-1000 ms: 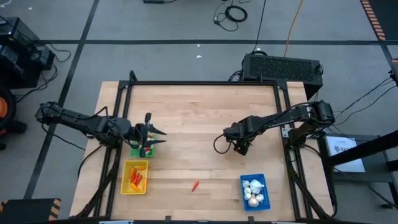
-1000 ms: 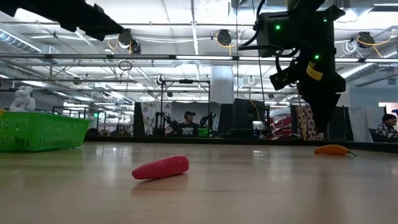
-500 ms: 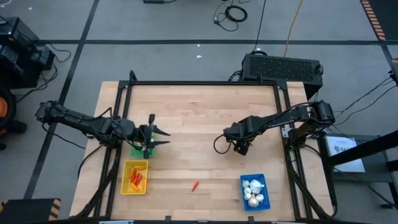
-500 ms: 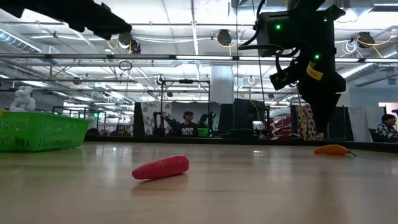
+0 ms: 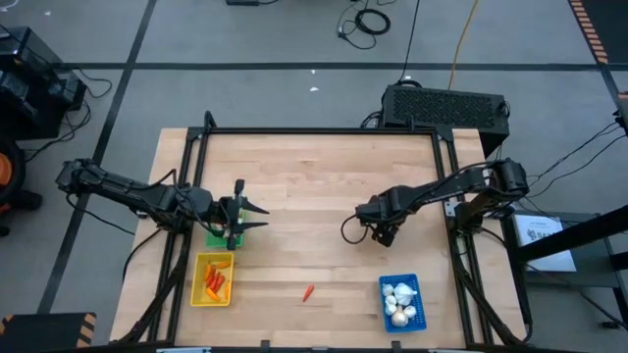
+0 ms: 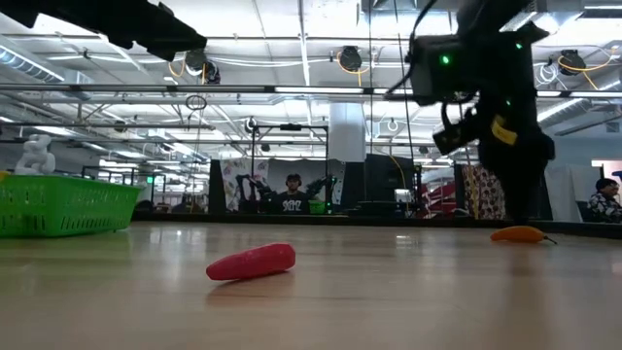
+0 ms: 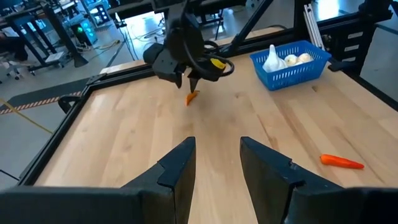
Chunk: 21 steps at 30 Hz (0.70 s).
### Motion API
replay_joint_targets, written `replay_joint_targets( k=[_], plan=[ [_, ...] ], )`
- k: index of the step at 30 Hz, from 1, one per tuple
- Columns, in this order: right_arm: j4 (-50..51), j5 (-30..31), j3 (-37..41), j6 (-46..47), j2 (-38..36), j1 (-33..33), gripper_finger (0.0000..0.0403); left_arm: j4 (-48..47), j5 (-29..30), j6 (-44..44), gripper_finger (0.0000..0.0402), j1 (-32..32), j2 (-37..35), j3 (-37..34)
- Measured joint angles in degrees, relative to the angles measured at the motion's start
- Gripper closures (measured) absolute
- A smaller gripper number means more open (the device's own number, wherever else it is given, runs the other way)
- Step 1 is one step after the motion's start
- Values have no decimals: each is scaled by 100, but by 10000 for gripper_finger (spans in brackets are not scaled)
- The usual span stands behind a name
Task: Sort produce into baskets
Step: Put the yellow chili pepper into the yellow bin
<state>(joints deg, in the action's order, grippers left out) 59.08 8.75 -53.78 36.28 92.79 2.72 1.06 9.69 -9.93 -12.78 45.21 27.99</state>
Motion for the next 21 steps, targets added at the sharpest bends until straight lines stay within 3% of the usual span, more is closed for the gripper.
replay_joint_targets(
  k=[7, 14, 21],
  plan=[
    [-770, -444, 369, 19, 0, 0, 237, -4, 0, 0, 267, 0, 0, 0],
    [-939, -138, 569, 173, 0, -68, 237, -4, 0, 3, 267, 0, 0, 0],
    [-1409, -311, 798, 195, -31, -190, 242, -4, 0, 3, 267, 0, 0, 0]
  ],
)
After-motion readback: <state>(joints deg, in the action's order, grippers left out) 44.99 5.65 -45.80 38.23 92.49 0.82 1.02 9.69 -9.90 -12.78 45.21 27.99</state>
